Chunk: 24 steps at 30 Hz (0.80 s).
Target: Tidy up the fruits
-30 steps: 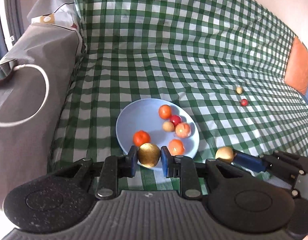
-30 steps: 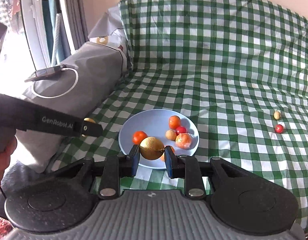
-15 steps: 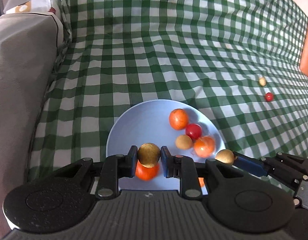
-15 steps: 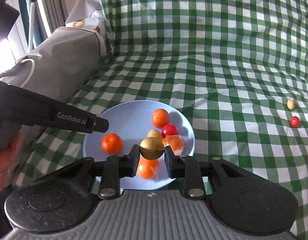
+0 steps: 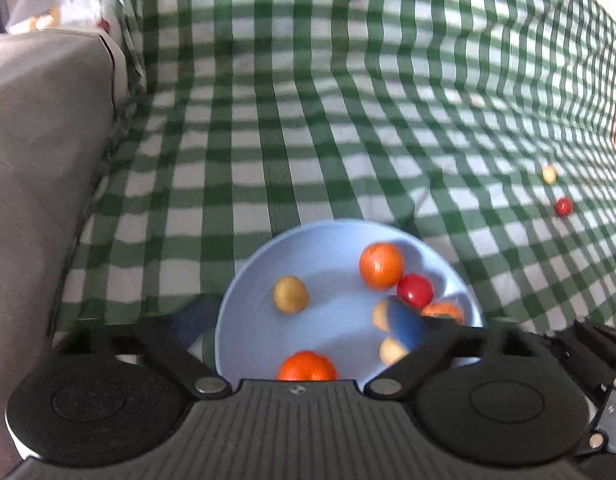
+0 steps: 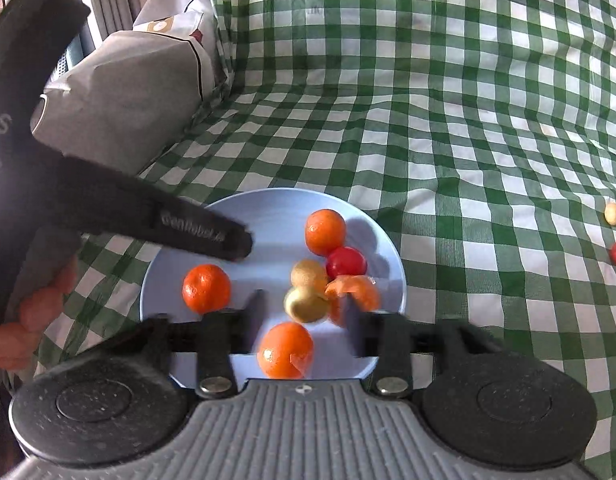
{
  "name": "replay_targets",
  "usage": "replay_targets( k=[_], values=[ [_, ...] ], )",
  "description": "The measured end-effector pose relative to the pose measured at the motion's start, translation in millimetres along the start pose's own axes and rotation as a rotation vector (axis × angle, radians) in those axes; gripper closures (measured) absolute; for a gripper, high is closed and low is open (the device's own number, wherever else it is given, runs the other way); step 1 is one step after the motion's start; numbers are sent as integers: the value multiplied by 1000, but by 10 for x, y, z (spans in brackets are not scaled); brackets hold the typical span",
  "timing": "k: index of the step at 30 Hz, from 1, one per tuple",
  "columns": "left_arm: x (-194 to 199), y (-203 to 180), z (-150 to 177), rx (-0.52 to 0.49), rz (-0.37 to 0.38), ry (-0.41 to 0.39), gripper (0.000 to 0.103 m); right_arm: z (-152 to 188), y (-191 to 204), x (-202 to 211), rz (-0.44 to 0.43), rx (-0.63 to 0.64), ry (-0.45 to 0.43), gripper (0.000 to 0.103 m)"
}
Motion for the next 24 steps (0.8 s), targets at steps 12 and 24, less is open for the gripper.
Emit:
replay_targets(
  k=[12,24],
  values=[
    [691,172,545,38,-11,39,0,359,140,582,-14,-64,42,5],
    [1515,266,1236,77,-51,-10,0,652,512,1461,44,3,-97,1]
  ],
)
Point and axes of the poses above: each gripper's, at about its wrist camera, not at the fingertips, and x roughly against the way its jaws point, y to its left, z to its underside, the point moved 8 cm from there along -x, roughly the way its jaws point, and after that the axes turned 13 degrees about y, right-handed, at the moved point
